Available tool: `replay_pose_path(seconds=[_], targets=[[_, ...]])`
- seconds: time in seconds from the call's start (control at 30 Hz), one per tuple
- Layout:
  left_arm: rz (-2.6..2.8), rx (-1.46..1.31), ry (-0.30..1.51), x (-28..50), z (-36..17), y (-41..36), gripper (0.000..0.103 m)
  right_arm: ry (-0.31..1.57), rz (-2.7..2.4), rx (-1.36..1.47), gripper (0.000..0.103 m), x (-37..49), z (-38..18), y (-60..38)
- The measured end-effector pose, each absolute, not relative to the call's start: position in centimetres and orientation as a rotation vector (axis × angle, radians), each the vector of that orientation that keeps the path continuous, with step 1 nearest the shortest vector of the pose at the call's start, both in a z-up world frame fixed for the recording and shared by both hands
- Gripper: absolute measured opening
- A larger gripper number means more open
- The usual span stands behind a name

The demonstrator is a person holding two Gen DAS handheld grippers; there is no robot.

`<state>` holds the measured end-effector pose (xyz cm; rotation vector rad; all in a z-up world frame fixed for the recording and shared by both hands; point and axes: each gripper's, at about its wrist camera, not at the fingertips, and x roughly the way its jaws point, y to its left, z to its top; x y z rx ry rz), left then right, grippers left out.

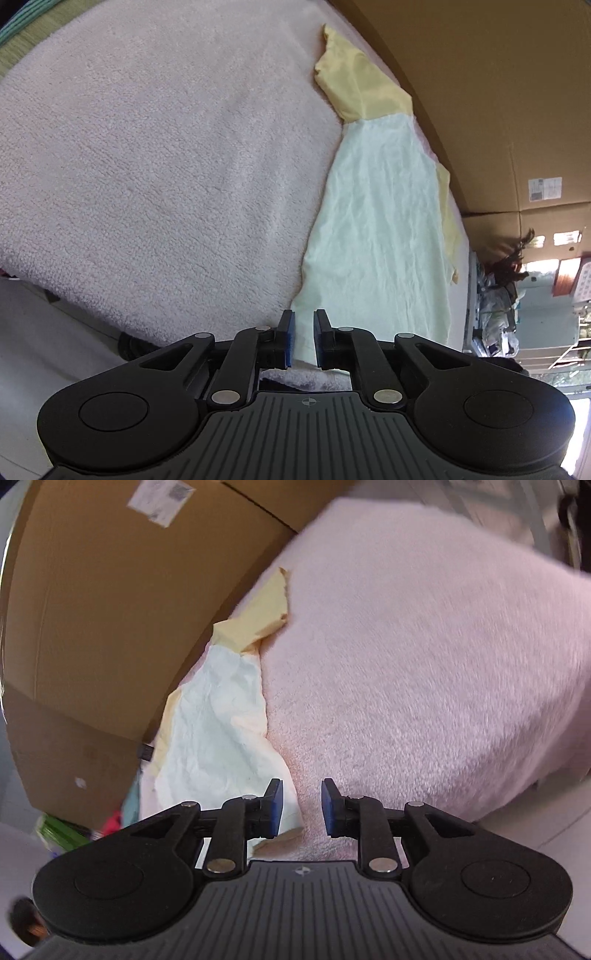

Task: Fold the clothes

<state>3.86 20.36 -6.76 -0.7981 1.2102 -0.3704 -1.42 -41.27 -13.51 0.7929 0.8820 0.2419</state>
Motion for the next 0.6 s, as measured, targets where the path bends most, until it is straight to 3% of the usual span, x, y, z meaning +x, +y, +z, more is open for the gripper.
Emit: replay_pose_path(seconds=[0.07,0.13,0.27,0.5,0.6], targets=[[-0.374,-0.771,1.152,3.2,-6.0,19.8,0.074,0.82,0.261,0.651,0.026,-2.1,-11.8,-39.6],[-0.356,-0.696,1.056,2.2,-4.7,19.1,0.084,0.757,0.317,0.503,0.027,-2.8,-10.4,-37.4],[-0.313,-0.477,0.913,0.5,-2.6,17.2,0.09,0.625,0.435,0.119,0.039,-4.5,-9.0,-32.1],[-0.246,-0.027,0.708,-2.2,-1.0,11.6,0.092,0.442,0.678,-0.549,0.034,-7.7,-9.8,-21.9],[-0.264,0.275,0.604,-4.1,-1.7,7.6,0.093,0.396,0.683,-0.691,0.033,-8.3,-10.3,-20.5]])
